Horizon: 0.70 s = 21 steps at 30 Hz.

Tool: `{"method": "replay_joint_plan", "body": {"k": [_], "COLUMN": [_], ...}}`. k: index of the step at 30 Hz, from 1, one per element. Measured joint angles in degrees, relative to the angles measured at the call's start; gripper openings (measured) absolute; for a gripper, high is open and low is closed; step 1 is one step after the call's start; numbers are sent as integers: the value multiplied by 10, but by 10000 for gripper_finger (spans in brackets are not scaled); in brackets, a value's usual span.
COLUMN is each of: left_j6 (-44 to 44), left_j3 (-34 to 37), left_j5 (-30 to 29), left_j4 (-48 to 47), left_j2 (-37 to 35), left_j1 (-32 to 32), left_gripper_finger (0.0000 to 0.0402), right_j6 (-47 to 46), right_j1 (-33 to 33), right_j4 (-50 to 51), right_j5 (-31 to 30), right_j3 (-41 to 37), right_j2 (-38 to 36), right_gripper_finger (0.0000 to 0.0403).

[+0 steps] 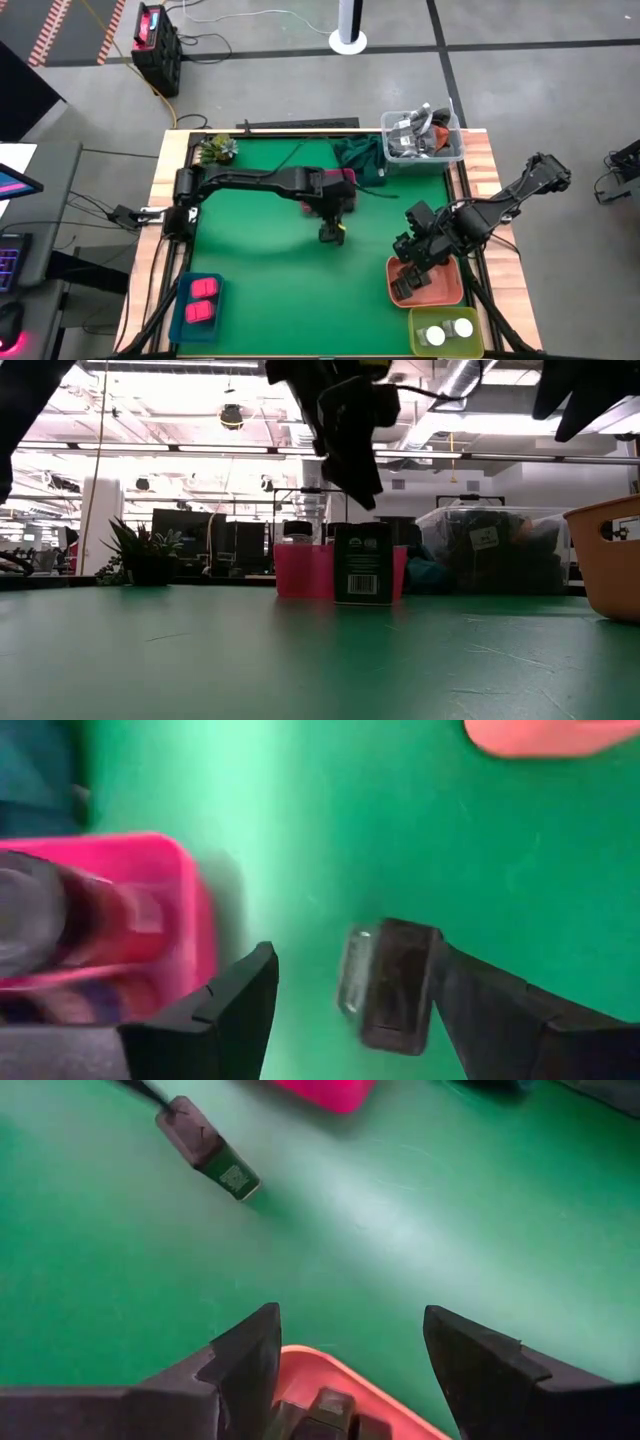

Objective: Sort spices by type
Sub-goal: Put the black seasoning can into the orange bin

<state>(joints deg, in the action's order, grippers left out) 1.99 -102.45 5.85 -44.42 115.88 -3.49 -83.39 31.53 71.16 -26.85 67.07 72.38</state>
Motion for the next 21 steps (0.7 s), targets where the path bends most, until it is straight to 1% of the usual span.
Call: {"method": "replay_joint_plan", "body": {"k": [4,7,9,12,15,18,21], "left_j6": [-1,-11,-23,-71,-135,-168,-183], "left_j3": [18,62,116,215,304,364,401], "left_j5": [-16,-19,-23,-23,-23,-62,-140], "left_j4": [24,65,113,173,223,248,241], "left_j2": [-27,-56,-80,-129,-205,-281,-337], "left_j1": [-12,-21,-25,-28,-22,-7,5], "left_gripper_finger": [249,249,249,249,249,249,249], "right_j6": [26,51,67,92,115,177,271], "right_j1": [-1,-9,-13,-12,-8,-20,-61], "right_j4": [-12,-27,-42,-81,-138,-187,-203], "right_j5": [0,0,0,0,14,40,66], "right_j3": [0,0,0,0,-10,-21,-21], "right_j2": [0,0,0,0,0,6,28], "right_gripper_finger": [272,272,272,272,272,272,272]}}
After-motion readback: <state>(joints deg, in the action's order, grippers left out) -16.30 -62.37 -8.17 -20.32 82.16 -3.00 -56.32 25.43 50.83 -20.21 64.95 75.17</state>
